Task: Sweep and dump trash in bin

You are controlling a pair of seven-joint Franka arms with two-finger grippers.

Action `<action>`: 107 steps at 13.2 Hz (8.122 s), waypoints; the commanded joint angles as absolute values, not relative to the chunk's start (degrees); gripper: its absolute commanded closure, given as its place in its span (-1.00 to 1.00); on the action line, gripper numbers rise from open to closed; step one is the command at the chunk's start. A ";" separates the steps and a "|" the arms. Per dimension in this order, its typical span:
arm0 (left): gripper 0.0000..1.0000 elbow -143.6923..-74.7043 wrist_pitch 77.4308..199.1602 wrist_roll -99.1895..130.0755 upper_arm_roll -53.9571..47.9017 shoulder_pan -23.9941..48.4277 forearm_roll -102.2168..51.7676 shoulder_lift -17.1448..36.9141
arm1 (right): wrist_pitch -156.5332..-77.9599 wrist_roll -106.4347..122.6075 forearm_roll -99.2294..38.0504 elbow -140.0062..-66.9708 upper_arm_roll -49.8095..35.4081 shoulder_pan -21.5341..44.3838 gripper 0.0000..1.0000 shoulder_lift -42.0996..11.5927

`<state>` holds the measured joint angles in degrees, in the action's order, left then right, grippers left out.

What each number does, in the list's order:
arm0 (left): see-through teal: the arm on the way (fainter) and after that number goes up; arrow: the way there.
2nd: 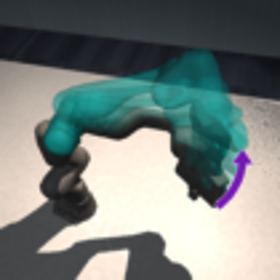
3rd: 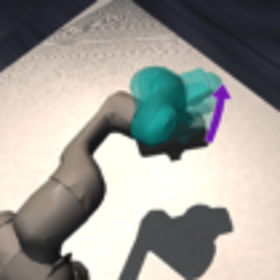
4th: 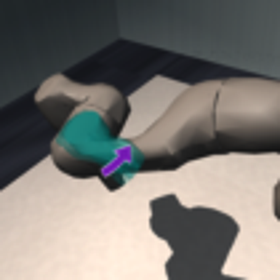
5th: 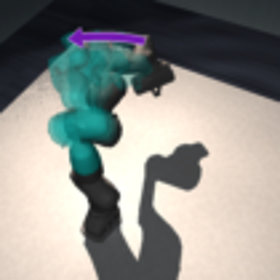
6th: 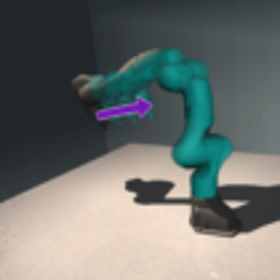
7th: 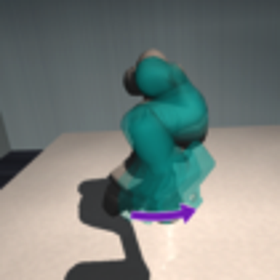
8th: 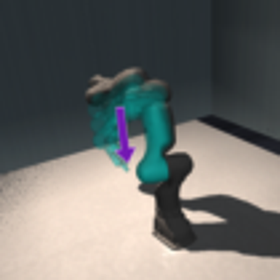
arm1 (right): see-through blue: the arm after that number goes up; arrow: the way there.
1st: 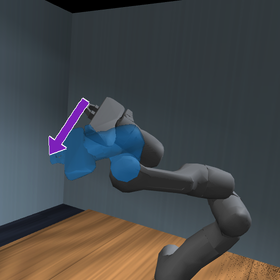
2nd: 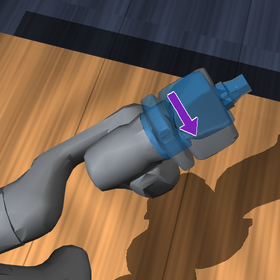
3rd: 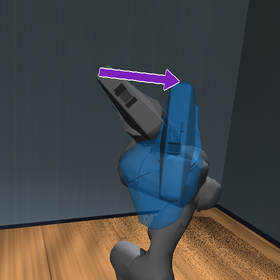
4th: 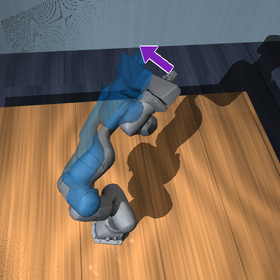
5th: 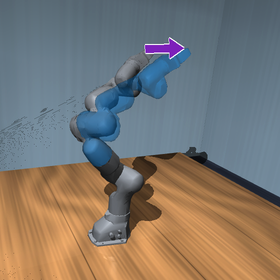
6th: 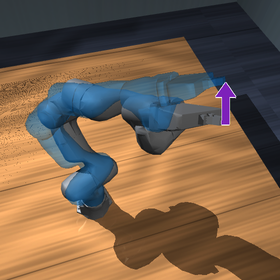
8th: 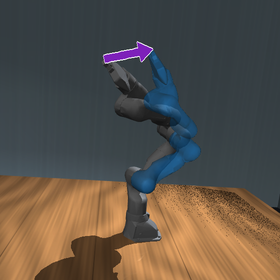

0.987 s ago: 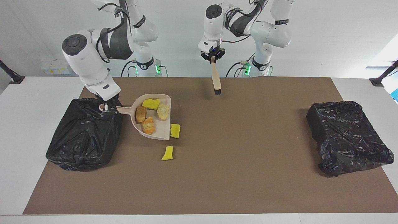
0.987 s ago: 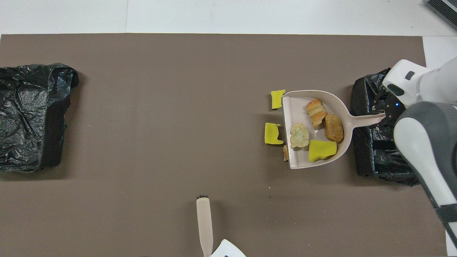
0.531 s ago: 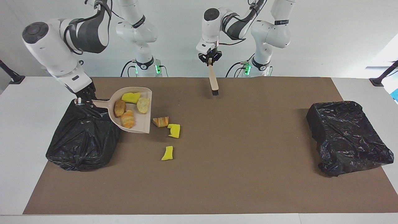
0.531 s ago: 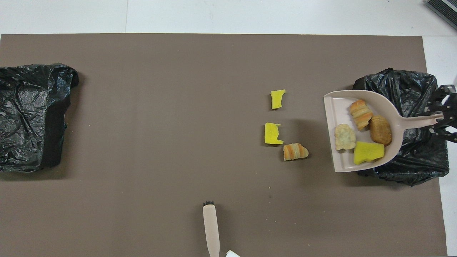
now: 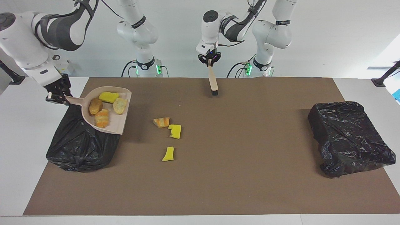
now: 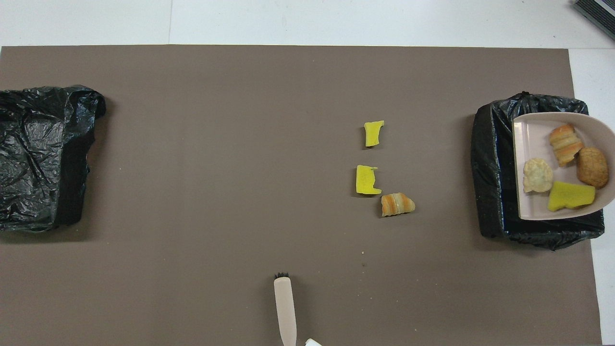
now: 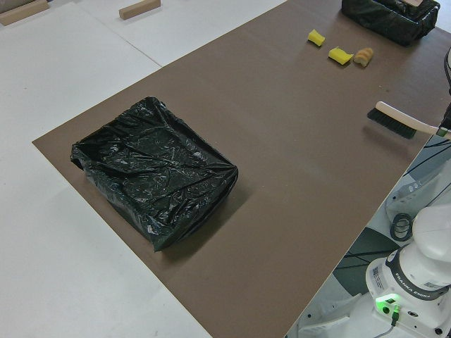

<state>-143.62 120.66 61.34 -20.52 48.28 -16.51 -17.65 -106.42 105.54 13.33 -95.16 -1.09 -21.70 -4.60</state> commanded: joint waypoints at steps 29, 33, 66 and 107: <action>0.46 -144.40 122.08 59.59 -19.60 47.37 -19.07 -16.79 | -92.30 59.65 14.26 -98.17 -5.09 -14.15 1.00 3.07; -0.15 -144.32 121.91 59.85 -19.60 46.24 -19.07 -16.70 | -91.41 40.83 7.82 -101.33 -5.80 -9.69 1.00 5.18; -1.00 -105.12 95.36 6.24 -19.07 -4.56 -1.85 -6.33 | -119.54 -43.33 8.97 -101.51 -5.89 37.62 -1.00 -17.68; -1.00 -85.43 83.14 -3.69 -6.41 0.17 -1.76 -1.76 | -126.39 -52.21 -11.78 -142.38 -6.15 58.80 -0.02 8.17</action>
